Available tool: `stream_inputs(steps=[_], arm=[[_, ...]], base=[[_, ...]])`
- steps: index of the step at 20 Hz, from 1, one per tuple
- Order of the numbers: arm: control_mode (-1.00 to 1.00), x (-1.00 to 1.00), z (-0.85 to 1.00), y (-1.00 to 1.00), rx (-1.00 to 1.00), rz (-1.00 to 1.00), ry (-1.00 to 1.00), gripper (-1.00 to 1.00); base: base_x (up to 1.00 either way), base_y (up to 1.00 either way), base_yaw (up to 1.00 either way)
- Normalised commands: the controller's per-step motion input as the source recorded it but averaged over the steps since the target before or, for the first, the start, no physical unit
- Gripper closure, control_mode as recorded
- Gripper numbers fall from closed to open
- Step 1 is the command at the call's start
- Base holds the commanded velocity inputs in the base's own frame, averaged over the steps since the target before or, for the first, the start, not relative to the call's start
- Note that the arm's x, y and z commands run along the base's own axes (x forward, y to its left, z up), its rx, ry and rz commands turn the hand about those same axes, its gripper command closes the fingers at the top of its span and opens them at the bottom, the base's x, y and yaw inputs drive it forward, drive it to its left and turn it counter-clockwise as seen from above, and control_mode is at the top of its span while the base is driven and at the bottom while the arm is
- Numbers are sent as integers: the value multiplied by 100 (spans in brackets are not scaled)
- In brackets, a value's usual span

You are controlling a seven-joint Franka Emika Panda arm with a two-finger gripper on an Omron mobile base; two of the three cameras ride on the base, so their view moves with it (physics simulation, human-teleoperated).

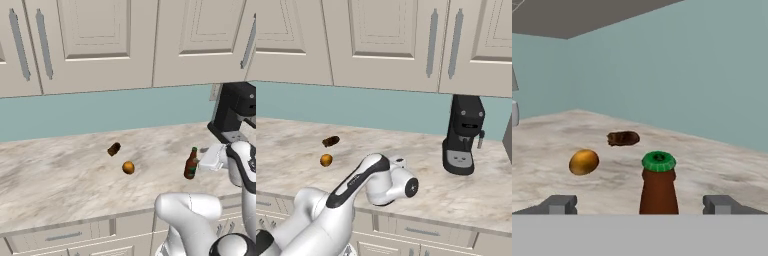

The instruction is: Place the beer on the top shelf of the fridge to keep it out of children's reach, and place the mango and sweet potato on lower shelves for easy access.

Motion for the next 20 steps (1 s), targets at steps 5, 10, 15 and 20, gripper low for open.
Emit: stream_inputs(steps=[5,10,15,20], arm=[[-100,22,-13,-2,0,2,0,-100],[-100,18,-7,0,0,1,0,-100],[-100,11,-11,0,0,1,2,-100],[-100,0,-21,0,0,2,6,-100]], base=[[0,0,0],[0,0,0],[0,0,0],[0,0,0]])
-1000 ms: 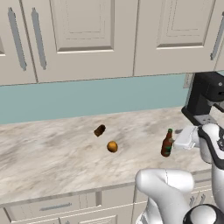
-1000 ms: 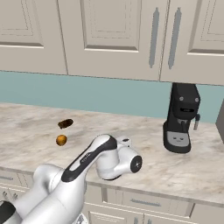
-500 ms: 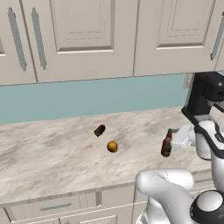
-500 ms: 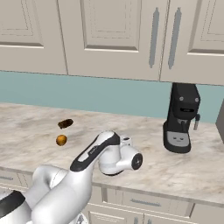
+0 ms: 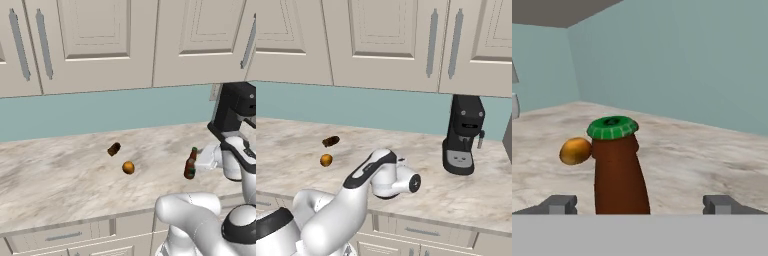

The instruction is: Place the beer on the top shelf of the fridge to keep it out of children's reach, and place the mango and sweet potato on lower shelves for easy access.

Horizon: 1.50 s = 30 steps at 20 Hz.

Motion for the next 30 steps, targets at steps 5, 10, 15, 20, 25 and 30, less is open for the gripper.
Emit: stream_inputs(steps=[5,10,15,20,25,30], arm=[[-100,0,-19,17,0,3,4,100],[-100,0,-8,26,0,3,6,100],[-100,0,0,2,0,1,1,100],[-100,-18,23,0,0,0,0,100],[-100,-42,96,3,-1,0,0,100],[-100,-46,95,37,-9,-10,7,100]], base=[[0,0,0],[0,0,0],[0,0,0],[0,0,0],[0,0,0],[0,0,0]])
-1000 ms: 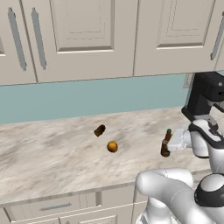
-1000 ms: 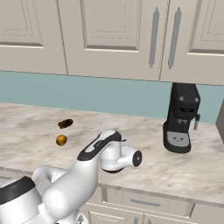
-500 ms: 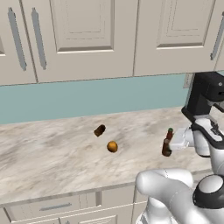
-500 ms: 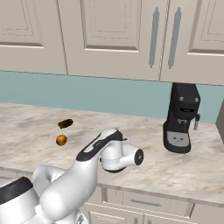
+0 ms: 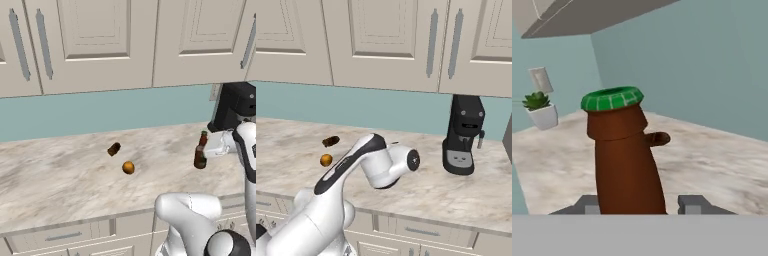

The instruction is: Place the beer on the top shelf of the fridge to keep it out of children's reach, and place the mango and sweet potato on lower shelves for easy access.

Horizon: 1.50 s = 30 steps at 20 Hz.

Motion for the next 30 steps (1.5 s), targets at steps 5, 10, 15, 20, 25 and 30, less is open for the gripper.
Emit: stream_inputs(steps=[5,10,15,20,25,30], arm=[[-100,-37,53,53,-20,-15,3,100],[-100,-13,44,43,-20,-18,0,100],[-100,-8,32,21,-13,-17,0,100],[-100,-10,29,11,-9,-15,0,100],[100,-13,24,8,-7,-11,0,100],[100,0,0,0,0,0,0,100]], base=[[0,0,0],[0,0,0],[0,0,0],[0,0,0],[-5,1,-2],[-43,4,-5]])
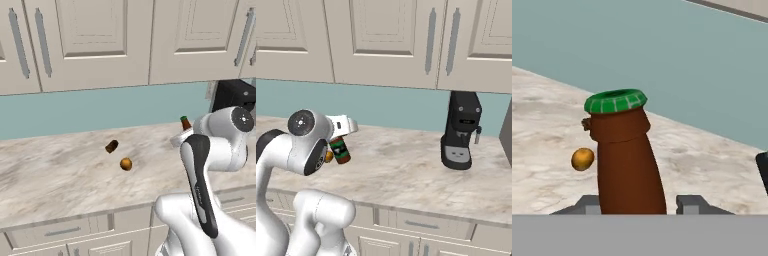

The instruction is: Place the beer on the top shelf of the fridge to keep it out of children's reach, and place the mango and sweet potato on lower shelves for easy access.

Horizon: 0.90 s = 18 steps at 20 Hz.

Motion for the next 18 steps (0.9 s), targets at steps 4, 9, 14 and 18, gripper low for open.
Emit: stream_inputs(steps=[4,9,14,18], arm=[[100,0,0,0,0,0,0,100],[100,0,0,0,0,0,0,100],[100,0,0,0,0,0,0,100],[100,0,0,0,0,0,0,100]], base=[[-74,1,0],[-85,0,3],[-70,-6,2],[-54,-8,0]])
